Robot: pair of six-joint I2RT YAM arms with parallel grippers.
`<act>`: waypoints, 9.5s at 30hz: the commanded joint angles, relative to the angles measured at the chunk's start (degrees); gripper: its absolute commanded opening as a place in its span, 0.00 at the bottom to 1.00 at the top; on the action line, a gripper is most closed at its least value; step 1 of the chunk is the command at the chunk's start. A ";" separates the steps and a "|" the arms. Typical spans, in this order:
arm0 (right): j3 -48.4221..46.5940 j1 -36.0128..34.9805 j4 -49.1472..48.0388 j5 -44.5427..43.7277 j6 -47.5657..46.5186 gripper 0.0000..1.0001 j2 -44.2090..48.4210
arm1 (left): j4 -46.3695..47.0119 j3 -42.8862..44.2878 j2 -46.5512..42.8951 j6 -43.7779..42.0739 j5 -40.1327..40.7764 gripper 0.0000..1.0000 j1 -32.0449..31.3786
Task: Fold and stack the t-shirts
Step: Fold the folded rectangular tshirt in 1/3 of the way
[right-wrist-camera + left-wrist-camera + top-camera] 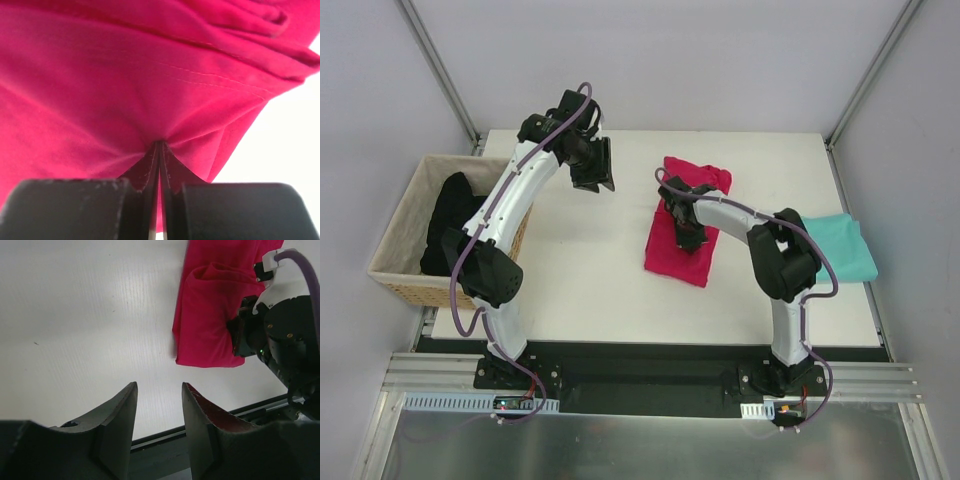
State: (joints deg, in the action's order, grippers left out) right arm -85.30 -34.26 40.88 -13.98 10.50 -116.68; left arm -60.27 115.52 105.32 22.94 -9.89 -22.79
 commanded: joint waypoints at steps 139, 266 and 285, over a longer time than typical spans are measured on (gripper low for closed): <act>7.68 -10.82 13.61 -12.92 13.40 0.40 20.27 | 4.63 -23.67 -4.42 -7.12 -8.66 0.46 -5.07; -41.10 7.98 11.33 -7.54 -17.18 0.54 -14.90 | -2.40 -11.64 3.76 -9.41 -3.99 0.45 0.64; 1.59 3.07 9.91 -10.36 5.83 0.49 20.08 | 8.06 -24.37 -3.00 -4.92 -21.49 0.51 0.81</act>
State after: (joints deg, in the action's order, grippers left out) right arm -92.31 -28.32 49.41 -22.46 8.14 -101.82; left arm -54.19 93.80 106.80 17.04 -27.68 -22.39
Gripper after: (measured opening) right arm 0.494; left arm 0.559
